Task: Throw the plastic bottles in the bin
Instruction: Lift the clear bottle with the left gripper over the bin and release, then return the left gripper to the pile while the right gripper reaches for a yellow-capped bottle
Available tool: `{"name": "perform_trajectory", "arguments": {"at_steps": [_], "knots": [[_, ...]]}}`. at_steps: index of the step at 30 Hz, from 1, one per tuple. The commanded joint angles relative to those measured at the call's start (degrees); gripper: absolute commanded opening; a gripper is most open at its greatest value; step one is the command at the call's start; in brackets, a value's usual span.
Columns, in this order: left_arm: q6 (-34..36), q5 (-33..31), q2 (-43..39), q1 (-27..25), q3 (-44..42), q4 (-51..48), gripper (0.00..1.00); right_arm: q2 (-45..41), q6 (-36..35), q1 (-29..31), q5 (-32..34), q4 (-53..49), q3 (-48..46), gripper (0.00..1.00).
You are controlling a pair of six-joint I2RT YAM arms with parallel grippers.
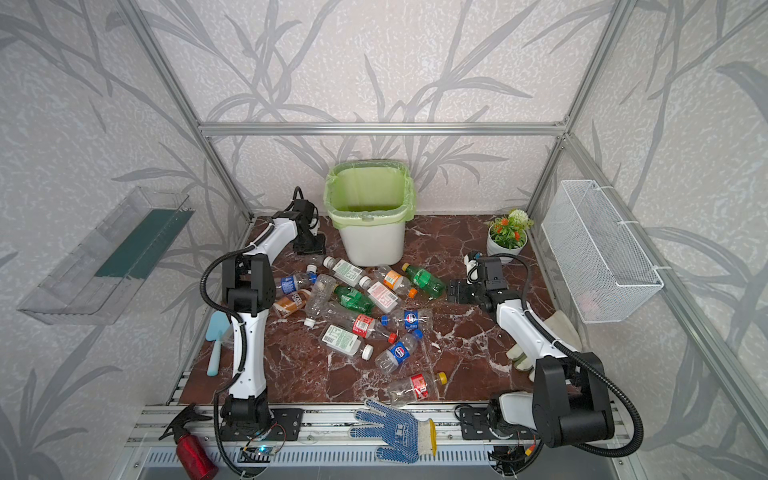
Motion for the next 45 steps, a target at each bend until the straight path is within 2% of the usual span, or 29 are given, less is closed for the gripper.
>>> {"name": "perform_trajectory", "arguments": {"at_steps": [1, 6, 11, 14, 17, 20, 22, 24, 25, 27, 29, 32, 34, 41, 43, 45], "knots": [[-1.77, 1.43, -11.77, 1.38, 2.1, 3.0, 0.38, -1.45, -0.06, -0.07, -0.59, -0.44, 0.98, 0.92], [-3.4, 3.02, -28.49, 3.38, 0.3, 13.29, 0.37, -2.84, -0.57, -0.05, 0.03, -0.13, 0.87, 0.92], [-7.51, -0.18, -50.01, 3.42, -15.06, 41.37, 0.42, -7.41, 0.4, -0.15, 1.66, 4.41, -1.88, 0.92], [-14.32, 3.81, -54.73, 3.05, -20.2, 51.7, 0.39, -9.51, 0.91, -0.33, 1.78, 5.17, -2.61, 0.94], [-15.37, 6.72, -49.91, -2.01, -17.43, 49.18, 0.39, -9.77, 0.53, -0.31, 0.87, 3.77, -2.03, 0.94], [-11.35, 8.22, -39.1, -9.82, -8.7, 36.86, 0.46, -9.02, 0.29, -0.33, -0.59, 1.54, -0.97, 0.94], [-9.54, 9.95, -30.16, -13.49, 1.89, 25.31, 0.56, -8.95, 0.24, -0.32, -1.23, 0.58, -0.71, 0.94], [-7.94, 8.93, -22.64, -15.86, 13.19, 14.59, 0.72, -9.43, 0.22, -0.39, -1.35, -0.2, -0.6, 0.94], [-7.5, 7.81, -20.44, -16.48, 17.59, 10.91, 0.82, -10.02, 0.21, -0.46, -1.12, -0.54, -0.68, 0.94], [-7.48, 6.82, -20.57, -16.69, 20.73, 9.48, 0.93, -11.34, -0.07, -0.37, -0.13, -0.95, -1.0, 0.94], [-8.02, 6.32, -25.95, -16.81, 14.91, 16.36, 0.99, -12.77, -0.05, -0.5, 1.03, -0.96, -1.41, 0.95], [-7.79, 3.16, -38.99, -17.94, -5.16, 36.42, 0.99, -13.77, 0.41, -0.5, 1.33, -0.71, -1.64, 0.95], [-7.01, 0.75, -46.37, -18.48, -15.38, 45.3, 0.99, -13.47, 0.76, -0.5, 0.9, -0.79, -1.59, 0.95], [-2.64, -10.39, -64.52, -18.23, -39.44, 45.04, 0.99, -11.89, 1.16, -0.5, -2.22, -1.24, -1.12, 0.95], [-3.02, -14.91, -68.64, -17.69, -45.55, 43.69, 0.99, -10.99, 1.06, -0.19, -2.99, -1.73, -0.52, 0.95], [-5.24, -18.3, -72.1, -16.59, -51.57, 42.97, 0.99, -9.38, -0.32, 1.3, -1.82, -3.68, 1.12, 1.0]]}}
